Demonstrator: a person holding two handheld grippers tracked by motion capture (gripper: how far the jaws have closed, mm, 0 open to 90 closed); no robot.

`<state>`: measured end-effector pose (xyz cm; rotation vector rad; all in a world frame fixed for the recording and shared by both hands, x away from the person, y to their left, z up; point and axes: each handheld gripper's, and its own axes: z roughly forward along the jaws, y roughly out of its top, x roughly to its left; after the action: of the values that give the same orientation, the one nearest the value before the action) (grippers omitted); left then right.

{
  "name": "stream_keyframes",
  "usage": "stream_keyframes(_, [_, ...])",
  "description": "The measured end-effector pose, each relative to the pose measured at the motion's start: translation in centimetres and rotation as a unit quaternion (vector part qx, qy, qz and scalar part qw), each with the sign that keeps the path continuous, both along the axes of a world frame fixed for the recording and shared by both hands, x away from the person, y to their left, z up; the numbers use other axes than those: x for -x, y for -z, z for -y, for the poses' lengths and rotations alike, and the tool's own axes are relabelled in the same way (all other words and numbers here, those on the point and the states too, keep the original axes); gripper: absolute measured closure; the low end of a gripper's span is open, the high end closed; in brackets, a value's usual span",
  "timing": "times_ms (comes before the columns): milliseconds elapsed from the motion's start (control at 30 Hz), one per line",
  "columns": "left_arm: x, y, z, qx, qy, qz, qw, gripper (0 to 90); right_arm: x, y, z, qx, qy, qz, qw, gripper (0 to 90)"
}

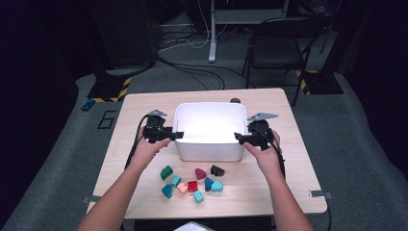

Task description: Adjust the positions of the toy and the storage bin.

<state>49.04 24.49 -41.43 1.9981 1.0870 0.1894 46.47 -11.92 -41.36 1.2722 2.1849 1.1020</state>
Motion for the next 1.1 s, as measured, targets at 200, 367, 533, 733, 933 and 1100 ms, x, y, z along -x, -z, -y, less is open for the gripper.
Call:
stream_keyframes(200, [0.4, 0.2, -0.9, 0.011, -0.003, 0.004, 0.9999, 44.9, -0.4, 0.2, -0.5, -0.001, -0.012, -0.001, 0.9999, 39.2])
stream_keyframes(367, [0.7, 0.3, -1.6, 0.020, -0.004, 0.003, 0.9998, 44.4, -0.5, 0.3, -0.8, -0.003, -0.022, -0.001, 0.9998, 39.3])
stream_keyframes(533, [1.2, 0.1, -2.1, 0.006, -0.003, 0.008, 0.9999, 44.3, -0.8, 0.2, -1.5, -0.001, -0.036, -0.001, 0.9994, 39.9])
stream_keyframes(733, [2.2, 0.4, -3.3, 0.025, -0.017, 0.011, 0.9995, 43.9, -0.8, 0.3, -2.3, 0.000, -0.046, -0.001, 0.9989, 40.2])
stream_keyframes(933, [3.2, 0.5, -3.7, 0.034, -0.022, 0.012, 0.9991, 43.8, -0.1, 0.2, -2.9, 0.005, -0.048, 0.000, 0.9989, 40.2])
stream_keyframes(1100, [3.3, 0.6, -4.1, 0.042, -0.021, 0.014, 0.9988, 43.2, 0.4, 0.2, -3.2, 0.007, -0.044, -0.004, 0.9990, 39.8])
